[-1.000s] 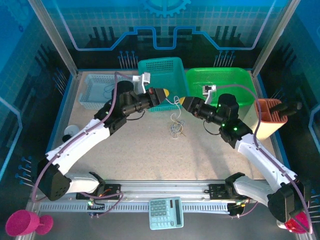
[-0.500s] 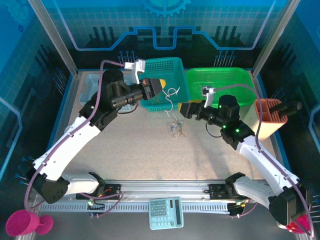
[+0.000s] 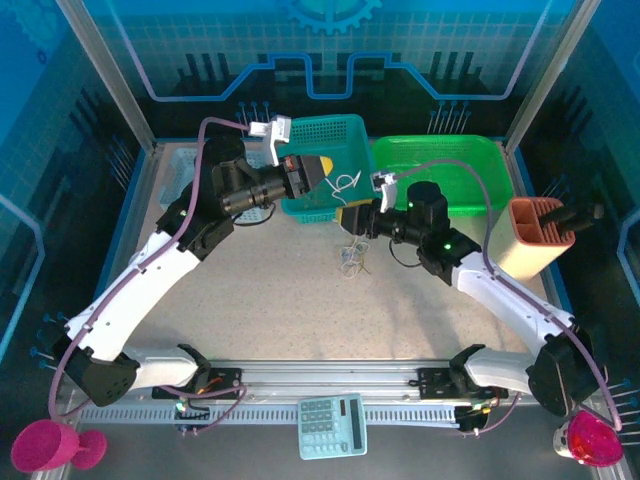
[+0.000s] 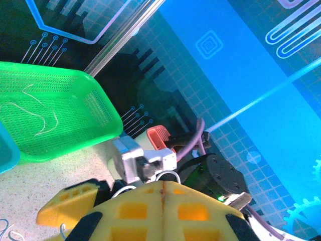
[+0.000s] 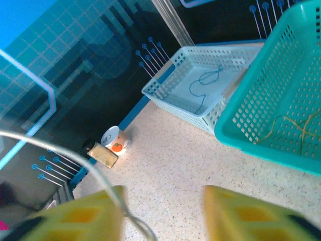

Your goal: Untangle the cables

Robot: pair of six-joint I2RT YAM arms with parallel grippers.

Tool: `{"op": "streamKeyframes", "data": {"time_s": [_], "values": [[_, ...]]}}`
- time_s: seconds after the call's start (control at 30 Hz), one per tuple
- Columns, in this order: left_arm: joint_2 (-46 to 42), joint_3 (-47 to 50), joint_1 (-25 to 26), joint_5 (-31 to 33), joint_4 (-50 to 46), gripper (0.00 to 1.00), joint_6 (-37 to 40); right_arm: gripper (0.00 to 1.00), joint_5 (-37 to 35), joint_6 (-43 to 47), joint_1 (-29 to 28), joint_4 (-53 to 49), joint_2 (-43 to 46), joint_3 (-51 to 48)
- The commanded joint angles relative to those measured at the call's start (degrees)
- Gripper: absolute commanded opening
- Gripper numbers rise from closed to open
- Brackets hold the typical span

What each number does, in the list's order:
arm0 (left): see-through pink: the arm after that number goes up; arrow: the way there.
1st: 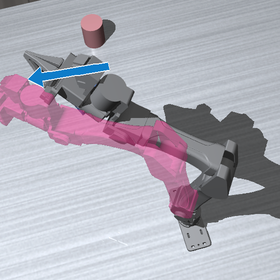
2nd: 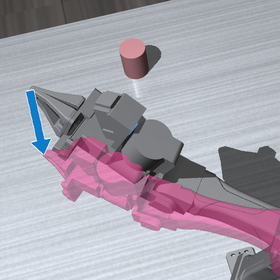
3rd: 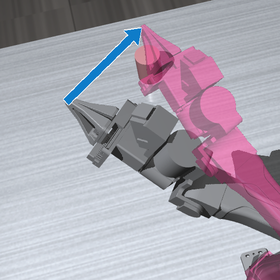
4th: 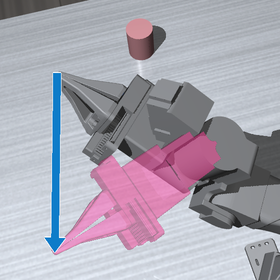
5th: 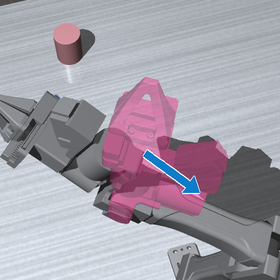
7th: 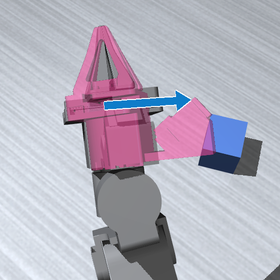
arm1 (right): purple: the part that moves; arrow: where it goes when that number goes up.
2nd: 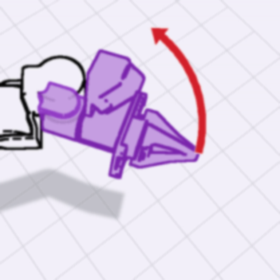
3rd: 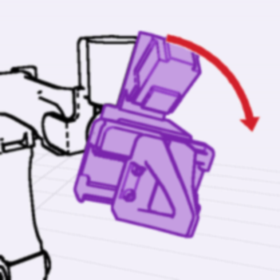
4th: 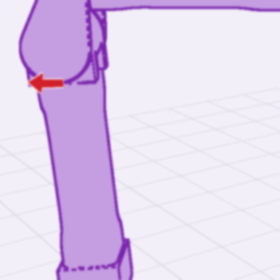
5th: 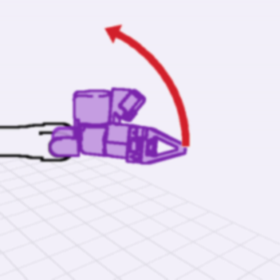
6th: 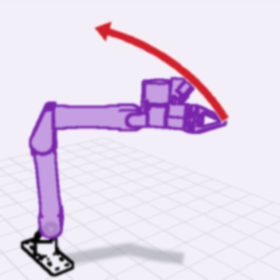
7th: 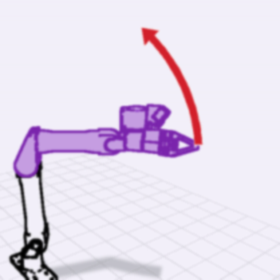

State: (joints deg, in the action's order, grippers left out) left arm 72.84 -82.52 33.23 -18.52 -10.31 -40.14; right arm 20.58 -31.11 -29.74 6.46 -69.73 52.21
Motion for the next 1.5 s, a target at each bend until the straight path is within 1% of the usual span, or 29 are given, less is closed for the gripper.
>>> {"op": "streamKeyframes", "data": {"time_s": [0.0, 0.03, 0.07, 0.27, 0.43, 0.53, 0.6, 0.67, 0.7, 0.73, 0.77, 0.8, 0.83, 0.9, 1.13, 1.27, 1.33, 1.47], "values": [[0.4, -3.2, 0.2, -1.4, -0.1, 0.00, 0.0, 0.12, -0.9, -0.4, -0.4, 3.2, -1.3, 0.4], [0.5, -3.8, 0.2, -1.4, -0.3, 0.00, 0.1, 0.03, -1.6, -0.6, -0.4, 3.4, -1.4, -0.2], [0.7, -4.7, 0.2, -1.3, -0.6, 0.00, 0.4, 0.00, -2.5, -0.8, -0.3, 3.7, -1.4, -1.0], [1.8, -11.3, -0.3, -0.1, -2.1, 0.00, 3.2, 0.00, -8.0, -0.9, 0.5, 2.6, -1.5, -6.0], [3.9, -16.4, -1.0, -0.2, -2.1, 0.00, 4.2, 0.00, -9.9, -0.5, 0.8, 1.5, -2.2, -9.4], [4.6, -17.3, -1.2, -0.1, 0.3, 0.00, 4.0, 0.00, -10.5, -0.3, 0.8, 0.6, -2.4, -10.9], [4.6, -16.5, -1.2, 0.2, 3.6, 0.00, 2.6, 0.00, -10.8, 0.3, 0.8, -1.0, -2.2, -11.3], [5.2, -16.5, -1.2, 0.1, 5.3, 0.00, 1.6, 0.00, -9.8, 1.8, 0.8, -3.2, -1.6, -11.0], [5.7, -17.0, -1.2, -0.2, 5.3, 0.00, 1.4, 0.08, -8.9, 2.7, 0.8, -4.9, -1.0, -10.1], [6.2, -17.2, -1.2, -0.4, 5.2, 0.00, 1.3, 0.20, -8.2, 3.7, 0.8, -6.6, -0.3, -9.1], [6.6, -17.4, -1.2, -0.7, 5.2, 0.00, 1.2, 0.35, -7.7, 4.6, 0.8, -8.9, 0.6, -7.9], [7.0, -17.4, -1.2, -1.0, 5.1, 0.00, 1.1, 0.46, -7.4, 5.5, 0.9, -10.9, 1.8, -6.7], [7.3, -17.3, -1.2, -1.2, 5.1, 0.00, 1.1, 0.53, -7.4, 6.3, 0.8, -12.7, 2.8, -5.7], [7.7, -16.7, -1.2, -1.5, 5.0, 0.00, 1.1, 0.61, -8.0, 7.5, 0.8, -16.5, 5.3, -3.3], [7.9, -15.9, -1.2, -1.5, 4.3, 0.00, 2.7, 0.74, -8.6, 10.7, 0.8, -24.9, 12.4, 3.6], [8.1, -16.5, -1.2, -1.5, 3.2, 0.00, 3.6, 0.76, -7.9, 12.2, 0.8, -27.1, 15.5, 7.0], [8.4, -16.9, -1.3, -1.8, 3.0, 0.00, 3.7, 0.78, -7.4, 12.7, 0.8, -26.6, 16.7, 8.3], [8.7, -17.1, -1.2, -2.3, 2.5, 0.00, 3.6, 0.79, -5.3, 13.2, 0.2, -25.8, 16.4, 14.0]]}}
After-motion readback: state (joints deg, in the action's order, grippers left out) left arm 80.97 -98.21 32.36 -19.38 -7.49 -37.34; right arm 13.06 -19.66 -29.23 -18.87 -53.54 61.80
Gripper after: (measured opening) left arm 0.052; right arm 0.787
